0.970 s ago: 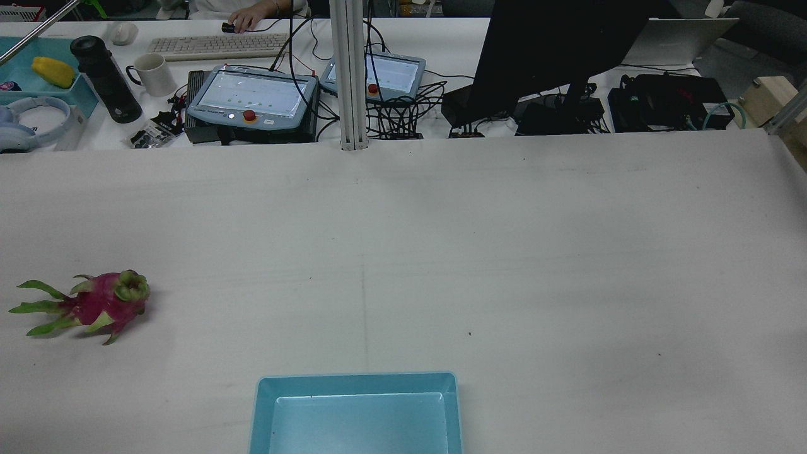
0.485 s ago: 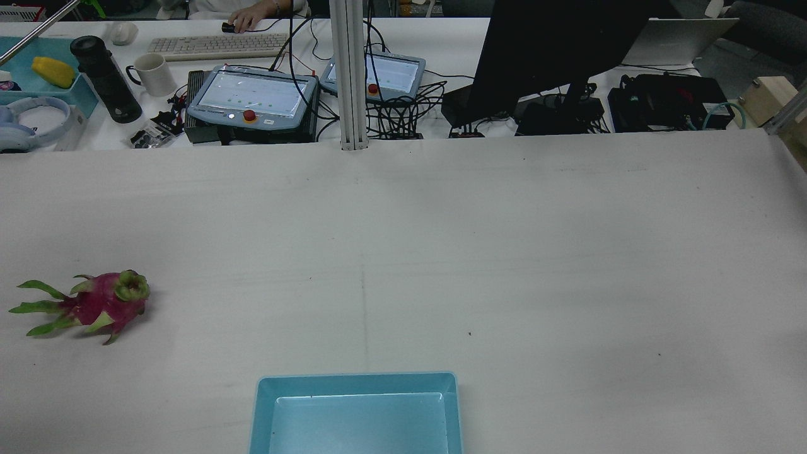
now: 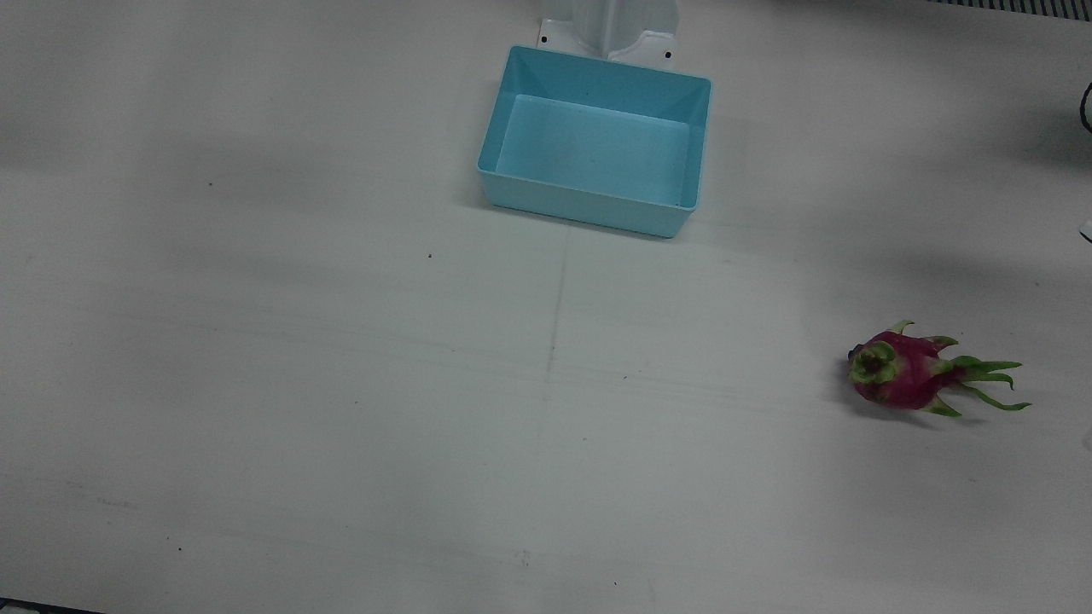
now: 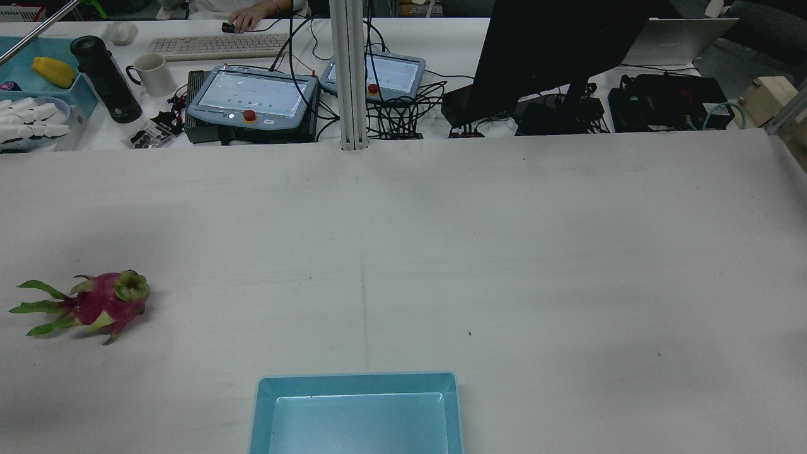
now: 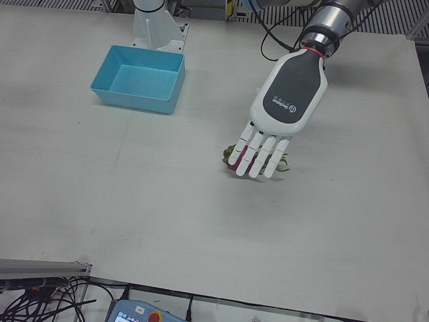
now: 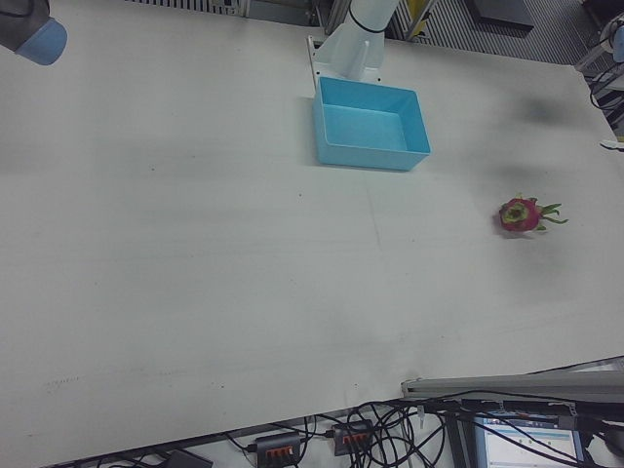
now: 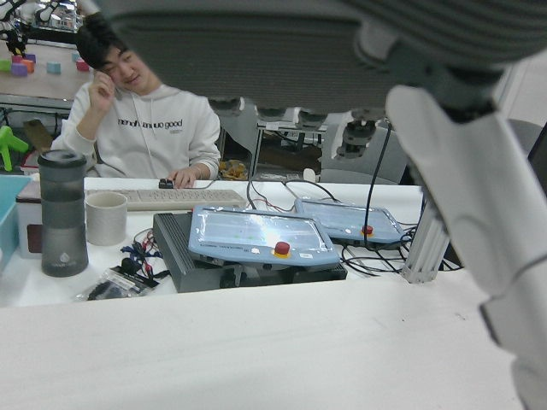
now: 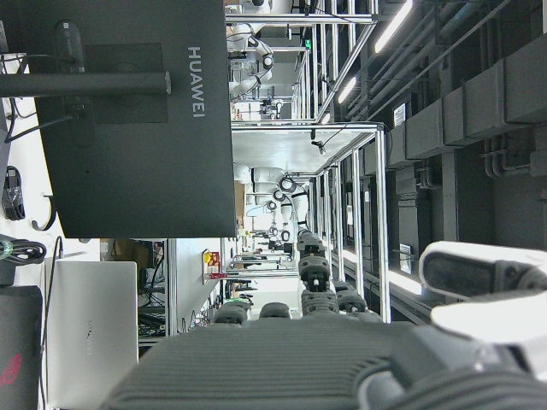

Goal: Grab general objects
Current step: 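Move the left hand down toward the pink dragon fruit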

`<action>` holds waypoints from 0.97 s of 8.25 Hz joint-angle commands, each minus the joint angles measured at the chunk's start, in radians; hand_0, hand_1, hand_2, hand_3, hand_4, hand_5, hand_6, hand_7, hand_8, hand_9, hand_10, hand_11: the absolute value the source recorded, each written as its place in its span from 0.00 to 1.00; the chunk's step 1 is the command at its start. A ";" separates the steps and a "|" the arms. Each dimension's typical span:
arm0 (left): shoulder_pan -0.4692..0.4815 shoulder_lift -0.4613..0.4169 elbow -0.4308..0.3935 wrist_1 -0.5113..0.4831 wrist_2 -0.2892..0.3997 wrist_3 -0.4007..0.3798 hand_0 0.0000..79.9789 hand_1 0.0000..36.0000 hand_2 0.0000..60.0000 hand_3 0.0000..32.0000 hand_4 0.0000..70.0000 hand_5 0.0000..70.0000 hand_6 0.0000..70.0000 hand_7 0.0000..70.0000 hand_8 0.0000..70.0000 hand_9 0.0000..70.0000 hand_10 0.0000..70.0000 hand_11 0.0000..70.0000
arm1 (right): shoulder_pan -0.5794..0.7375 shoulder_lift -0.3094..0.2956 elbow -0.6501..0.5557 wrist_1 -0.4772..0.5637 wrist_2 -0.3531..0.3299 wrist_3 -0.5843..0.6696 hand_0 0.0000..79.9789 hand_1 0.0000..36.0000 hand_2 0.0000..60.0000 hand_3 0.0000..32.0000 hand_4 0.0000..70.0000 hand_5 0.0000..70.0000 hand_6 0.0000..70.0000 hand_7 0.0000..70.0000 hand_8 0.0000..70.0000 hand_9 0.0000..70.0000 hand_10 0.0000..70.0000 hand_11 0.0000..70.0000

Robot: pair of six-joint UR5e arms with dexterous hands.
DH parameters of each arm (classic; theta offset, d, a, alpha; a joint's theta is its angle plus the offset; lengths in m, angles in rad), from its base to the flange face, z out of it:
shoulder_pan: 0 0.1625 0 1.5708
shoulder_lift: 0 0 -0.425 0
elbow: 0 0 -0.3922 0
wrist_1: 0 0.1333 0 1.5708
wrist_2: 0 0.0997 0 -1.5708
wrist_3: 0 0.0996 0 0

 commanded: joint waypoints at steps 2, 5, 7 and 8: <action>0.145 0.002 0.060 -0.014 -0.003 0.000 0.63 0.45 0.00 0.13 0.00 0.09 0.00 0.05 0.00 0.00 0.00 0.00 | 0.000 0.000 0.001 0.000 0.000 0.000 0.00 0.00 0.00 0.00 0.00 0.00 0.00 0.00 0.00 0.00 0.00 0.00; 0.148 0.015 0.155 -0.079 -0.030 -0.009 0.65 0.51 0.03 0.14 0.00 0.01 0.00 0.05 0.00 0.00 0.00 0.03 | 0.000 0.000 0.000 0.000 0.000 0.000 0.00 0.00 0.00 0.00 0.00 0.00 0.00 0.00 0.00 0.00 0.00 0.00; 0.145 0.016 0.172 -0.086 -0.030 -0.041 0.65 0.49 0.03 0.11 0.00 0.06 0.00 0.06 0.00 0.00 0.01 0.05 | 0.000 0.000 0.000 0.000 0.000 0.000 0.00 0.00 0.00 0.00 0.00 0.00 0.00 0.00 0.00 0.00 0.00 0.00; 0.142 0.048 0.165 -0.118 -0.032 -0.098 0.63 0.45 0.02 0.16 0.00 0.00 0.00 0.03 0.00 0.00 0.00 0.03 | 0.000 0.000 0.000 0.000 0.000 0.000 0.00 0.00 0.00 0.00 0.00 0.00 0.00 0.00 0.00 0.00 0.00 0.00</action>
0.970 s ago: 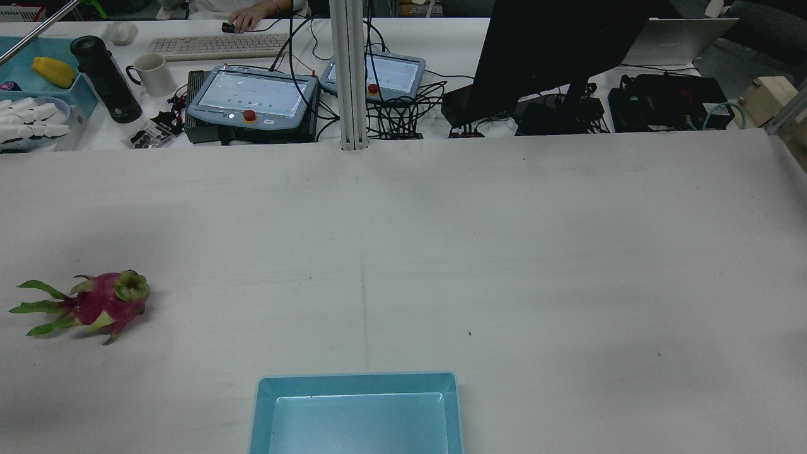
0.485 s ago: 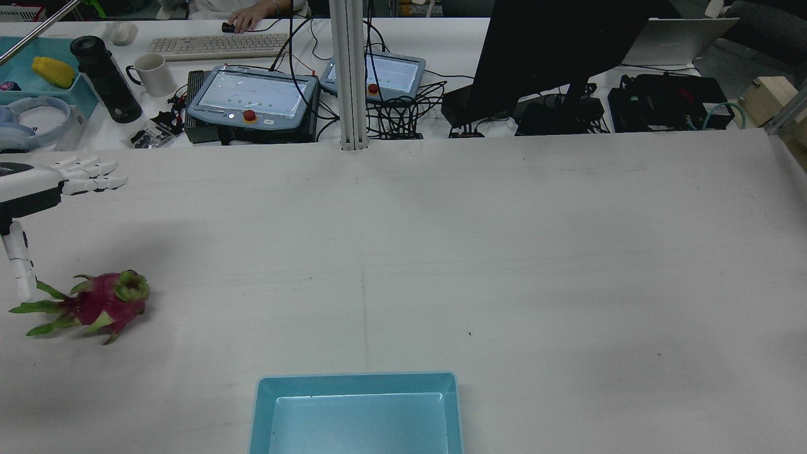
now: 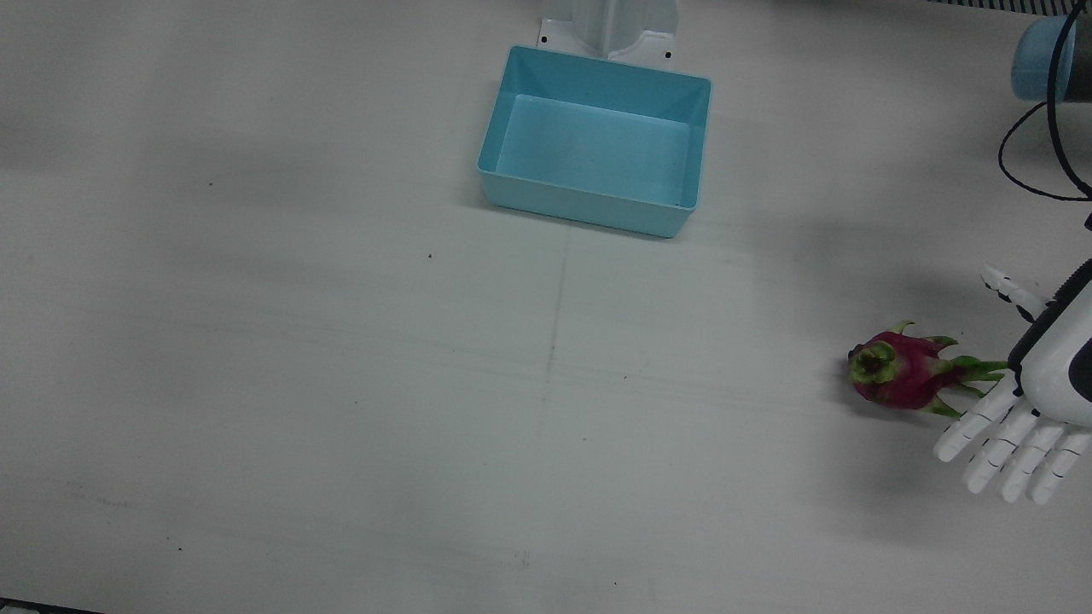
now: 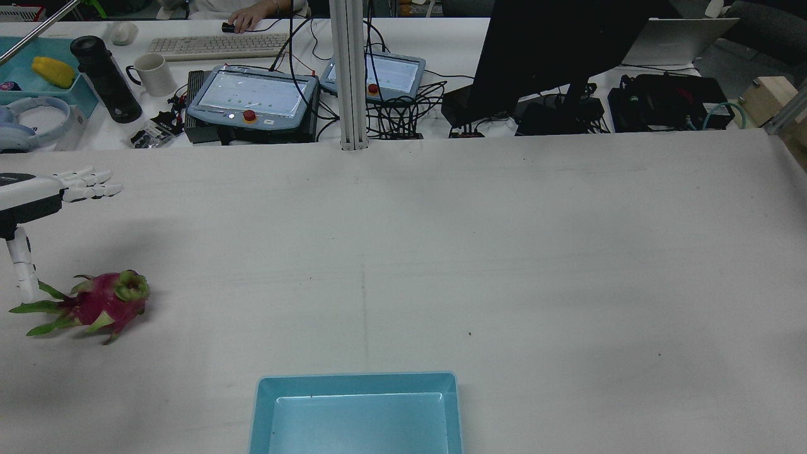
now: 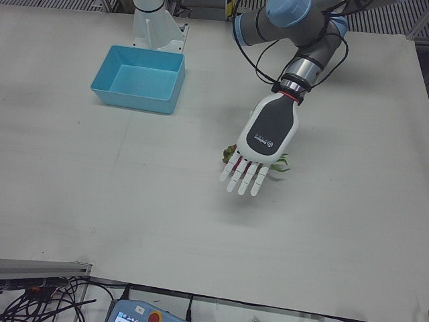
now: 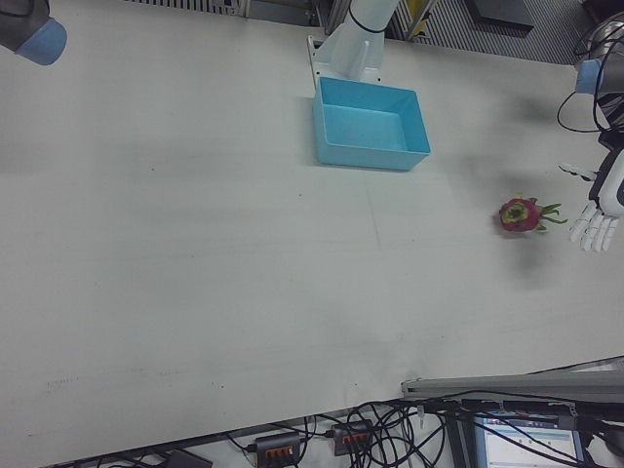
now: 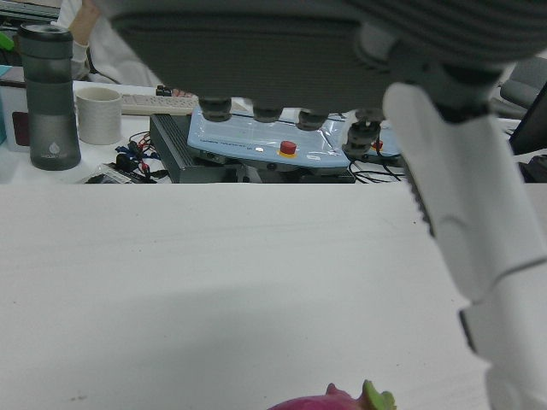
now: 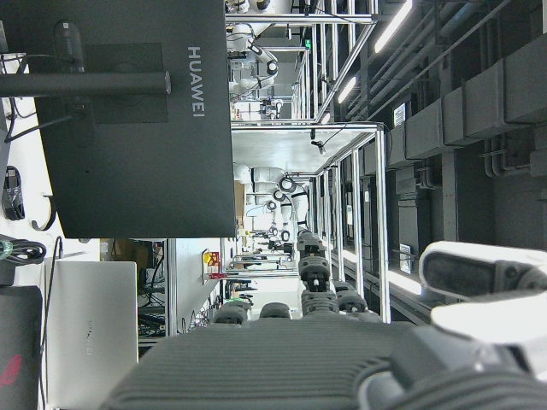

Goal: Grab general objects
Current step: 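Move the left hand down toward the pink dragon fruit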

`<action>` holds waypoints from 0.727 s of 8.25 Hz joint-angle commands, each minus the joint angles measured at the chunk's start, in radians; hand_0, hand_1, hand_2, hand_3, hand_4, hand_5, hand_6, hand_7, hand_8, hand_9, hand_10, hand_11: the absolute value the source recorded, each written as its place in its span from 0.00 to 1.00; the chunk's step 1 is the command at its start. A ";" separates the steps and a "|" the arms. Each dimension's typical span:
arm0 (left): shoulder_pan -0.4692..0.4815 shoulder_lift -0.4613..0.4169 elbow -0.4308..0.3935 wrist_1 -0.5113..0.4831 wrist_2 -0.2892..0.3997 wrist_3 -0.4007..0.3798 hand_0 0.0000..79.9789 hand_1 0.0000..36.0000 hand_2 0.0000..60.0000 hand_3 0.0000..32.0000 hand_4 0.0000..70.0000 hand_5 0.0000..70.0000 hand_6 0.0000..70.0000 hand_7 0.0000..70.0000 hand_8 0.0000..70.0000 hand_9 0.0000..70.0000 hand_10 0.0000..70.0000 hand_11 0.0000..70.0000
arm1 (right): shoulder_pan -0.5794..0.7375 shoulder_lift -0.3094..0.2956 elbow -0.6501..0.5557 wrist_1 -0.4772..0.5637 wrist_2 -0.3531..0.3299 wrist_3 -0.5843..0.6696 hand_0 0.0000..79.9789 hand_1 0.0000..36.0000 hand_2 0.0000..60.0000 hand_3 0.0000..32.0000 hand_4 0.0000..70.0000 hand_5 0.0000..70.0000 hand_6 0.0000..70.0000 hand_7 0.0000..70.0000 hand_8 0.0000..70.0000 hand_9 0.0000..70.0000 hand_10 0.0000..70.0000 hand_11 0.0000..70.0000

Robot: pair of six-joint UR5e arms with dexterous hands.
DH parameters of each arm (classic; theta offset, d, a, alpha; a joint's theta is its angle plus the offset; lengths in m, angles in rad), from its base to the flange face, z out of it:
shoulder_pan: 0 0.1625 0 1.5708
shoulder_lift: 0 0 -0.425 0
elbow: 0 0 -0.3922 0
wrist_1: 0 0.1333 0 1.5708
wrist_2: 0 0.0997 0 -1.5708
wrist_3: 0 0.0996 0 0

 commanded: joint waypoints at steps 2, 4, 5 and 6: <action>-0.004 0.201 -0.025 -0.241 -0.050 -0.170 0.61 0.43 0.02 0.24 0.00 0.00 0.00 0.00 0.00 0.00 0.00 0.00 | 0.000 0.000 0.000 0.000 0.000 0.000 0.00 0.00 0.00 0.00 0.00 0.00 0.00 0.00 0.00 0.00 0.00 0.00; -0.001 0.275 -0.149 -0.291 -0.091 -0.160 0.62 0.45 0.03 0.28 0.00 0.00 0.00 0.00 0.00 0.00 0.00 0.00 | 0.000 0.000 0.001 0.000 0.000 0.000 0.00 0.00 0.00 0.00 0.00 0.00 0.00 0.00 0.00 0.00 0.00 0.00; 0.000 0.282 -0.160 -0.326 -0.090 -0.158 0.62 0.45 0.04 0.31 0.00 0.00 0.00 0.01 0.00 0.00 0.00 0.00 | 0.000 0.000 0.001 0.000 0.000 0.000 0.00 0.00 0.00 0.00 0.00 0.00 0.00 0.00 0.00 0.00 0.00 0.00; -0.001 0.285 -0.162 -0.378 -0.091 -0.152 0.61 0.42 0.03 0.32 0.00 0.00 0.00 0.01 0.00 0.00 0.00 0.00 | 0.000 0.000 0.001 0.000 0.000 0.000 0.00 0.00 0.00 0.00 0.00 0.00 0.00 0.00 0.00 0.00 0.00 0.00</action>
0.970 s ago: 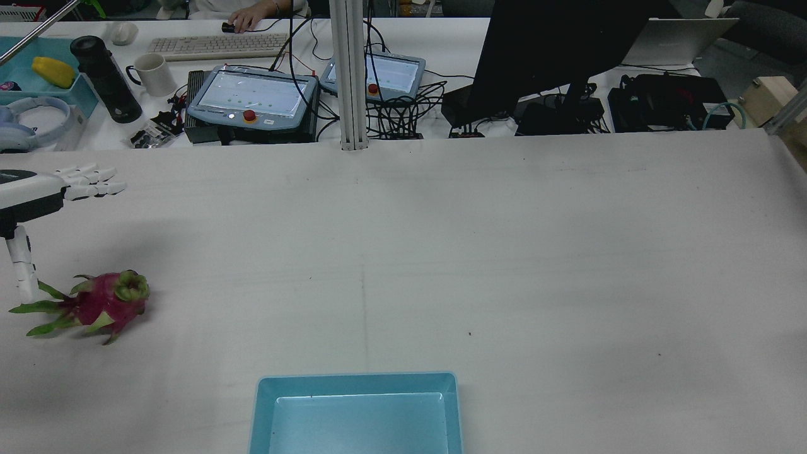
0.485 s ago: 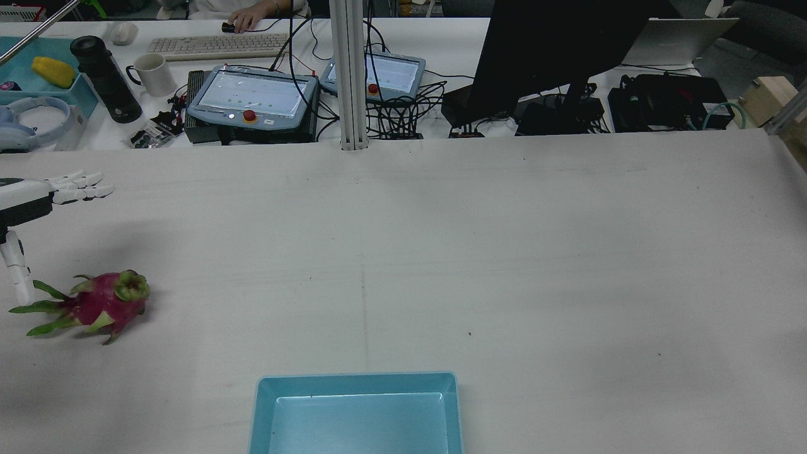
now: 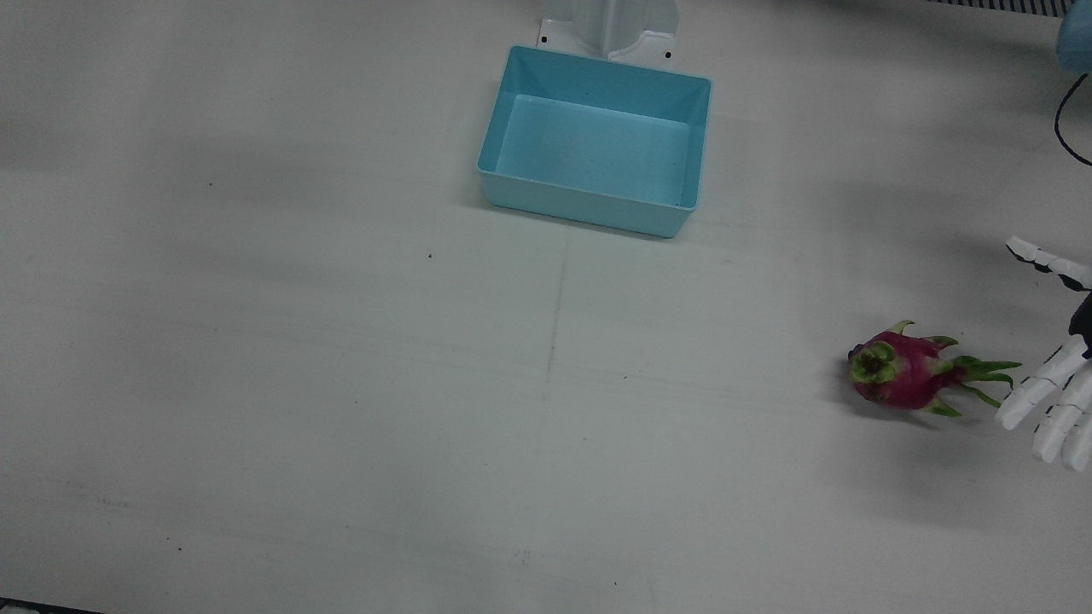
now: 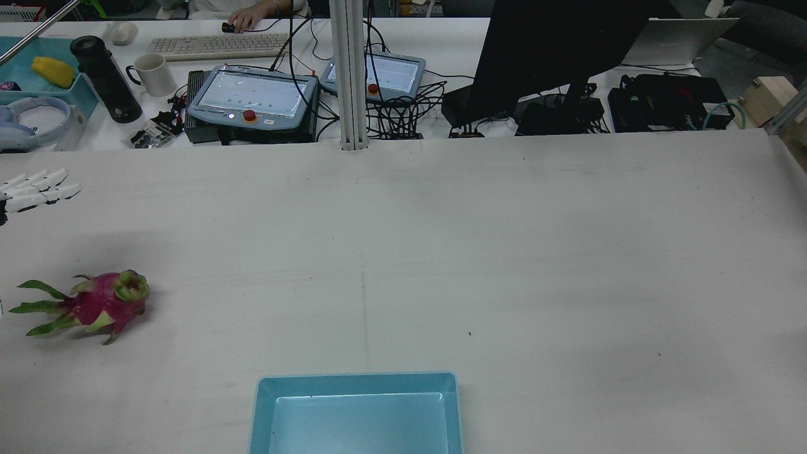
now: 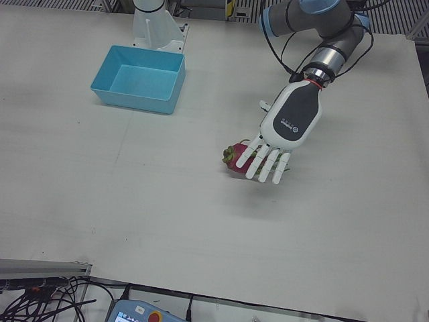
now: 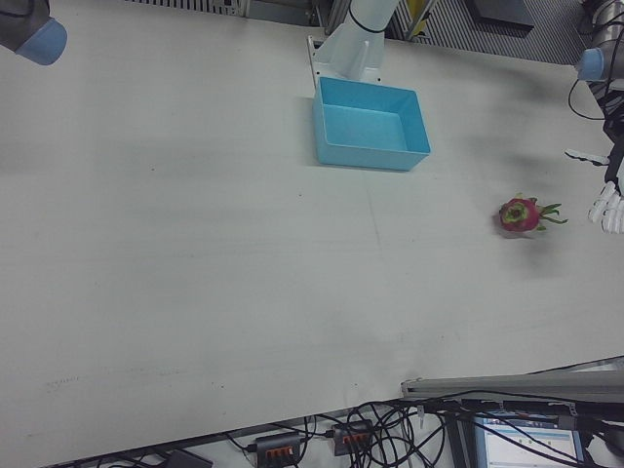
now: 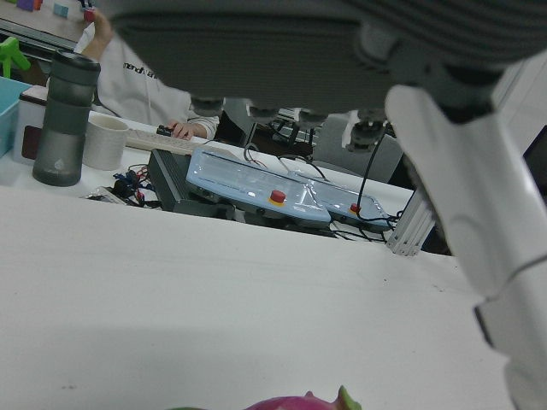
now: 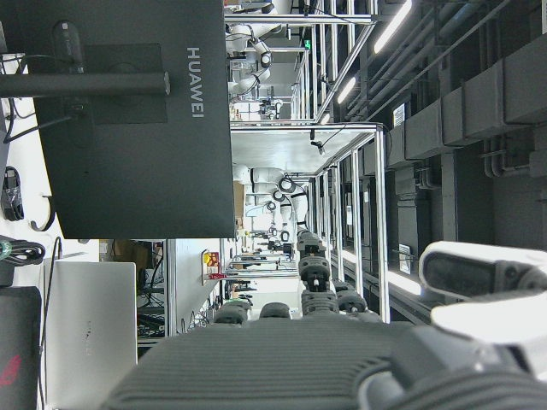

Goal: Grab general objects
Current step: 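Move the left hand down toward the pink dragon fruit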

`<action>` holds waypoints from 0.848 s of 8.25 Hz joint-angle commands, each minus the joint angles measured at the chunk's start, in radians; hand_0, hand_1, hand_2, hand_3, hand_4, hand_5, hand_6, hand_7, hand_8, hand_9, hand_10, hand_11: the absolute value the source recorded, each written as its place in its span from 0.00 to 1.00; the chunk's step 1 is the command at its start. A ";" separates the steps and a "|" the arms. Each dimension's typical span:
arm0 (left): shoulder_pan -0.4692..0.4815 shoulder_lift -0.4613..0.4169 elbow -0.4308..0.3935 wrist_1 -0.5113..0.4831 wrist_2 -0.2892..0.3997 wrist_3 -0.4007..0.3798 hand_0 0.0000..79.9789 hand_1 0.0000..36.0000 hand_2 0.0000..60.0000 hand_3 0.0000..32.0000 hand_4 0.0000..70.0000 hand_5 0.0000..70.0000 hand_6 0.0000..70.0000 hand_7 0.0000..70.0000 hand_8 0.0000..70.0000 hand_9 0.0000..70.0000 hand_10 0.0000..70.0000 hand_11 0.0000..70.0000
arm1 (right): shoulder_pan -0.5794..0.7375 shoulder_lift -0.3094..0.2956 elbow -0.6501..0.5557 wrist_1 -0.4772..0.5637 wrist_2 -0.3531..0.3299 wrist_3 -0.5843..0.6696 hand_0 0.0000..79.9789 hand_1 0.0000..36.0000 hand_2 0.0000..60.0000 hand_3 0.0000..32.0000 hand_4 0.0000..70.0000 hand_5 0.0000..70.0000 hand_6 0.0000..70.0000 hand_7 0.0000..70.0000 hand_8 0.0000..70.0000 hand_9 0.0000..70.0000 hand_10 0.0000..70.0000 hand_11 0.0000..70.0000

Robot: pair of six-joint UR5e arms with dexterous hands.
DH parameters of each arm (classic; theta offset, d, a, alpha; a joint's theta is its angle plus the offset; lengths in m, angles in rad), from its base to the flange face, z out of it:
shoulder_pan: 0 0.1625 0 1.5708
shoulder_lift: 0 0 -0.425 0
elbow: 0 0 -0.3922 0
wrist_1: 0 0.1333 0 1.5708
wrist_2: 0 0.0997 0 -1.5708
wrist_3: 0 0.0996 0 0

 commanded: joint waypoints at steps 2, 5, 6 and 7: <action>-0.001 0.027 -0.043 -0.169 0.005 0.047 0.60 0.38 0.04 0.31 0.00 0.00 0.00 0.01 0.00 0.00 0.00 0.00 | 0.000 0.000 0.001 0.000 0.000 0.000 0.00 0.00 0.00 0.00 0.00 0.00 0.00 0.00 0.00 0.00 0.00 0.00; -0.006 0.220 -0.044 -0.385 0.007 0.046 0.59 0.36 0.05 0.21 0.00 0.00 0.00 0.01 0.00 0.00 0.00 0.00 | 0.000 0.000 0.001 0.000 0.000 0.000 0.00 0.00 0.00 0.00 0.00 0.00 0.00 0.00 0.00 0.00 0.00 0.00; -0.004 0.228 -0.041 -0.391 0.005 0.027 0.60 0.37 0.04 0.19 0.00 0.00 0.00 0.01 0.00 0.00 0.00 0.00 | 0.000 0.000 0.001 0.000 0.000 0.000 0.00 0.00 0.00 0.00 0.00 0.00 0.00 0.00 0.00 0.00 0.00 0.00; -0.001 0.228 -0.043 -0.391 0.002 -0.035 0.61 0.40 0.04 0.18 0.00 0.02 0.00 0.01 0.00 0.00 0.00 0.00 | 0.000 0.000 0.001 0.000 0.000 0.000 0.00 0.00 0.00 0.00 0.00 0.00 0.00 0.00 0.00 0.00 0.00 0.00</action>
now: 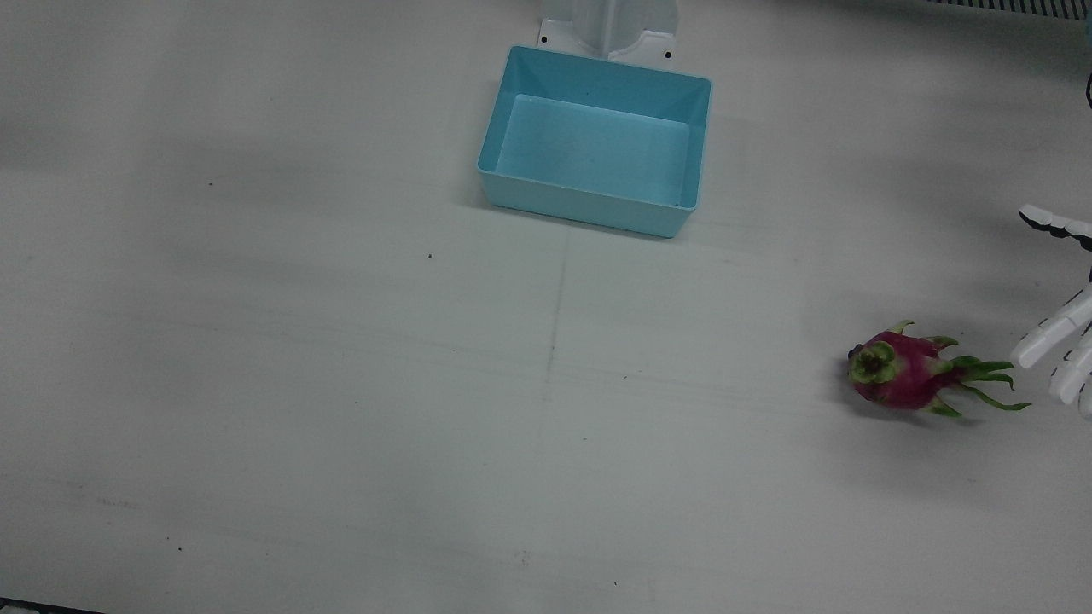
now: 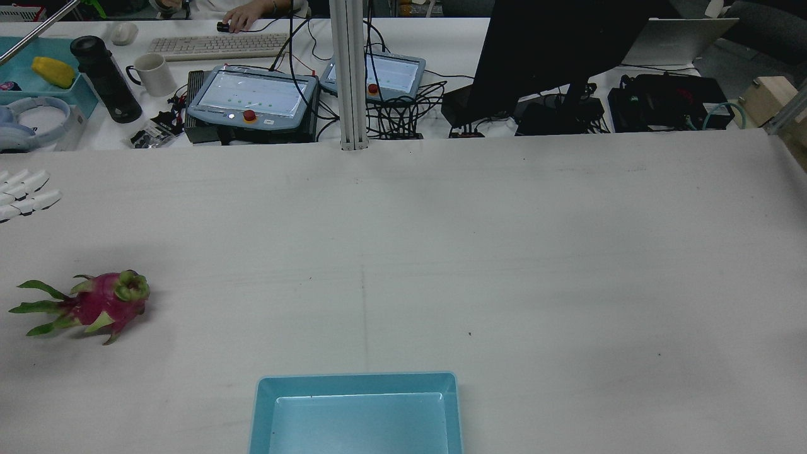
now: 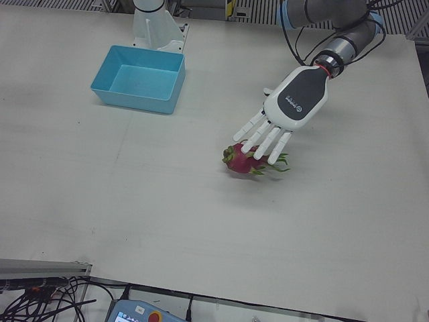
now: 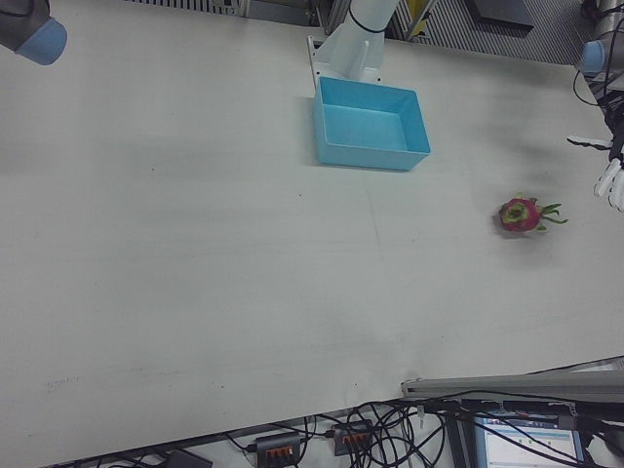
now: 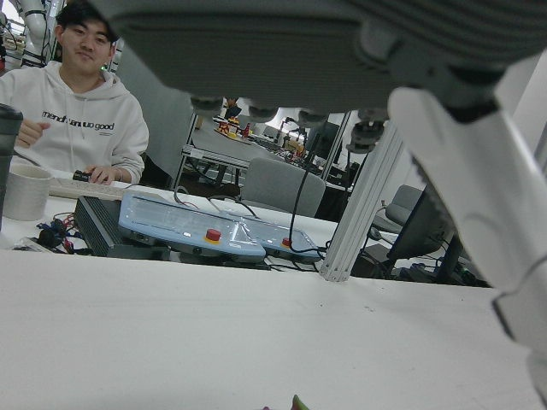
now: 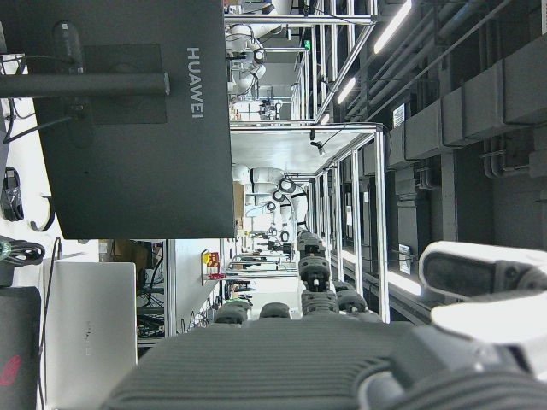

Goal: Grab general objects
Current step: 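Move the left hand down toward the pink dragon fruit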

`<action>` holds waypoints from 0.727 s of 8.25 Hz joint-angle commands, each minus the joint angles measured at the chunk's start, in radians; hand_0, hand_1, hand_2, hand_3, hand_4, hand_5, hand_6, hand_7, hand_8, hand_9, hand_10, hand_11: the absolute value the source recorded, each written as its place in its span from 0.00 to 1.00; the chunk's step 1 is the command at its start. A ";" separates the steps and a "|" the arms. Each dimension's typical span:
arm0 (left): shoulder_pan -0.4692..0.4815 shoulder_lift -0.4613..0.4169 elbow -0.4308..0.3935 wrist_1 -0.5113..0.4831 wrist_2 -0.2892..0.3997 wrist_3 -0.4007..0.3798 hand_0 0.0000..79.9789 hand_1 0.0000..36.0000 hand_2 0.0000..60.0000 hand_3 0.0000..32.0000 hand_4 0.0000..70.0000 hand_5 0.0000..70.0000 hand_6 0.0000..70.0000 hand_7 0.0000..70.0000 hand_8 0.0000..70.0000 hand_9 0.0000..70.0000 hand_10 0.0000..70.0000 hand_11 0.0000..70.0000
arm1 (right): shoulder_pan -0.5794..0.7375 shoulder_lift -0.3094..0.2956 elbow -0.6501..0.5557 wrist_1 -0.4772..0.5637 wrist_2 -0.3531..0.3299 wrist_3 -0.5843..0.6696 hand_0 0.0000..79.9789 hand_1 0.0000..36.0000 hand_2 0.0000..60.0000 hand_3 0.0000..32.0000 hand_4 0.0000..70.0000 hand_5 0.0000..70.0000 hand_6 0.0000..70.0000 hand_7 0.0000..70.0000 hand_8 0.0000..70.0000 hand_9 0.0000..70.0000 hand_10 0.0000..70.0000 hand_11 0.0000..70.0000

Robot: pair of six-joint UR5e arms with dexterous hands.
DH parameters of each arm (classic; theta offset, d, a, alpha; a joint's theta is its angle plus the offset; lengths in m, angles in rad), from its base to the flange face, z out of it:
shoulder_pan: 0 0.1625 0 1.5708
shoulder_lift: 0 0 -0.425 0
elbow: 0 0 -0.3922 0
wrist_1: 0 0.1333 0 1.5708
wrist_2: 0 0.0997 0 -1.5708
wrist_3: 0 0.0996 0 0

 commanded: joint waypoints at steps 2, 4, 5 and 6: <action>0.007 0.035 -0.016 -0.041 -0.015 -0.192 0.62 0.44 0.06 0.15 0.00 0.10 0.00 0.03 0.00 0.00 0.00 0.00 | 0.000 0.000 0.000 0.000 0.000 0.000 0.00 0.00 0.00 0.00 0.00 0.00 0.00 0.00 0.00 0.00 0.00 0.00; 0.015 0.036 -0.013 -0.048 -0.038 -0.247 0.63 0.47 0.06 0.18 0.00 0.08 0.00 0.03 0.00 0.00 0.00 0.02 | 0.000 0.000 0.000 0.000 0.000 0.000 0.00 0.00 0.00 0.00 0.00 0.00 0.00 0.00 0.00 0.00 0.00 0.00; 0.047 0.035 -0.013 -0.052 -0.099 -0.268 0.65 0.51 0.07 0.28 0.00 0.00 0.00 0.03 0.00 0.00 0.00 0.02 | 0.000 0.000 0.000 0.000 0.000 0.000 0.00 0.00 0.00 0.00 0.00 0.00 0.00 0.00 0.00 0.00 0.00 0.00; 0.125 0.033 -0.014 -0.057 -0.191 -0.252 0.67 0.57 0.09 0.34 0.00 0.00 0.00 0.03 0.00 0.00 0.00 0.02 | 0.000 0.000 0.000 0.000 0.000 0.000 0.00 0.00 0.00 0.00 0.00 0.00 0.00 0.00 0.00 0.00 0.00 0.00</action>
